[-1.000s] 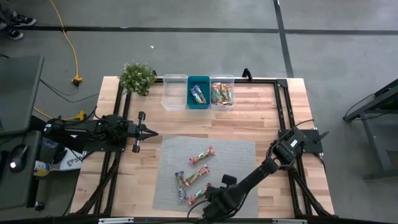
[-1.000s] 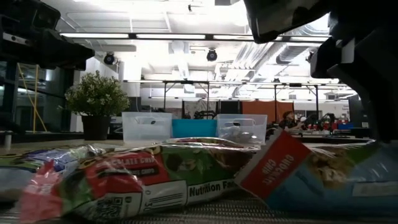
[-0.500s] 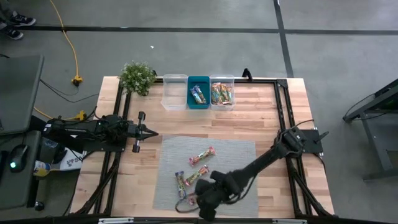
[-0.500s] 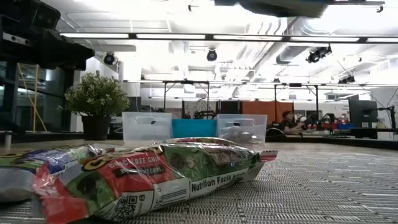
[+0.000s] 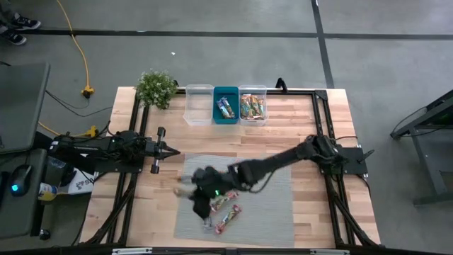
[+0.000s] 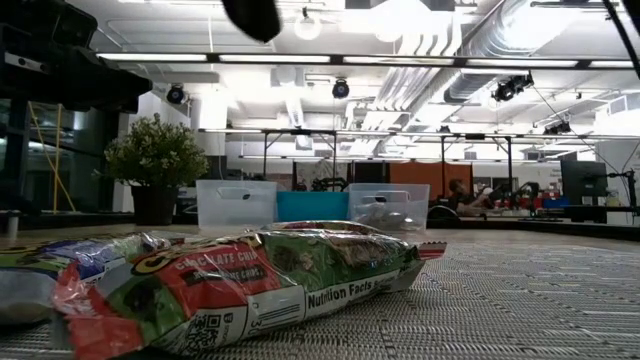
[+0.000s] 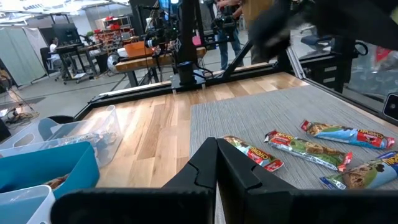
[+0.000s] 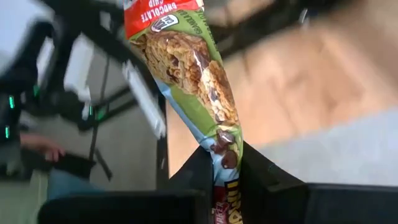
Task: Pick and place Granola Bars by type
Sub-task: Put the red granola bar into the left transparent bin
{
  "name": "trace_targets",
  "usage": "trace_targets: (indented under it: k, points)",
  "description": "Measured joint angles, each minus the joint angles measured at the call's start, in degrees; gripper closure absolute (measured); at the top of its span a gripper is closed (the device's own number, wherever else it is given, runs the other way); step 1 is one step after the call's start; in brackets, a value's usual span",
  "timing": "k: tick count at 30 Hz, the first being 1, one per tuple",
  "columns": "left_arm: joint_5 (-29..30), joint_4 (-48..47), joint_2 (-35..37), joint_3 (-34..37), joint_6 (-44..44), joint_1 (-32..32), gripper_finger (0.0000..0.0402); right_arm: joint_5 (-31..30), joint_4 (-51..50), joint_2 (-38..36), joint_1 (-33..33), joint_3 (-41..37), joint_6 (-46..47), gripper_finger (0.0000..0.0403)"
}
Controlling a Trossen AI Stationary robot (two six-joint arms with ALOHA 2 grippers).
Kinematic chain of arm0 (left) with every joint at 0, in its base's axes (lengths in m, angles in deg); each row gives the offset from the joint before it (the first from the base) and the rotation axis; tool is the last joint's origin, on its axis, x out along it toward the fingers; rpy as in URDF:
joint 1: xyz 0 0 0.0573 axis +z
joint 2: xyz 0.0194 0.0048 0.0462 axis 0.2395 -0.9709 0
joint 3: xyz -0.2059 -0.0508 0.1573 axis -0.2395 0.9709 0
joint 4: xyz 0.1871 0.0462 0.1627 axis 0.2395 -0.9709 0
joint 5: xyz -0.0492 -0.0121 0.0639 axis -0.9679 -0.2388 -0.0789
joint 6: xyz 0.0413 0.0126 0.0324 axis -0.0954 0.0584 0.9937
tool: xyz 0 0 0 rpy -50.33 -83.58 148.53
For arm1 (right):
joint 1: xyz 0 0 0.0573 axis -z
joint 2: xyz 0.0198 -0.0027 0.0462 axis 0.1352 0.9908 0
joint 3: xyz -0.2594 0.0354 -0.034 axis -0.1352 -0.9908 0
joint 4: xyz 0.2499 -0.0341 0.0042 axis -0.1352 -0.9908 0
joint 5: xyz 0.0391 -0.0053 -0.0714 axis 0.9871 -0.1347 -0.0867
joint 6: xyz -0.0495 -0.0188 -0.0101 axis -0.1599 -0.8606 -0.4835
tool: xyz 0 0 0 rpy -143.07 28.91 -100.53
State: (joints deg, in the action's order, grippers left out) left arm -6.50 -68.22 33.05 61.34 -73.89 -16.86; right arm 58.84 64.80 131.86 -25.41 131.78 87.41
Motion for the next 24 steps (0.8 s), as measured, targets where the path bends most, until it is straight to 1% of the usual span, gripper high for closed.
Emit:
trace_targets:
  k: [4,13,19,24]
  points:
    - [0.00,0.01,0.00,-0.02,0.00,0.00,0.0401,1.63,5.22,0.00,5.06,0.02,-2.75,0.0370]
    - [0.00,0.00,0.01,0.00,0.00,-0.01,0.0401,4.29,13.93,-0.93,17.10,0.06,-4.44,0.0372]
    - [-0.01,0.00,0.00,0.00,0.00,-0.02,0.0401,7.47,15.51,-1.27,25.38,0.13,-4.62,0.0369]
    - [-0.01,-0.01,0.00,0.00,0.00,0.00,0.0401,11.96,15.54,-1.27,31.78,0.13,-7.77,0.0372]
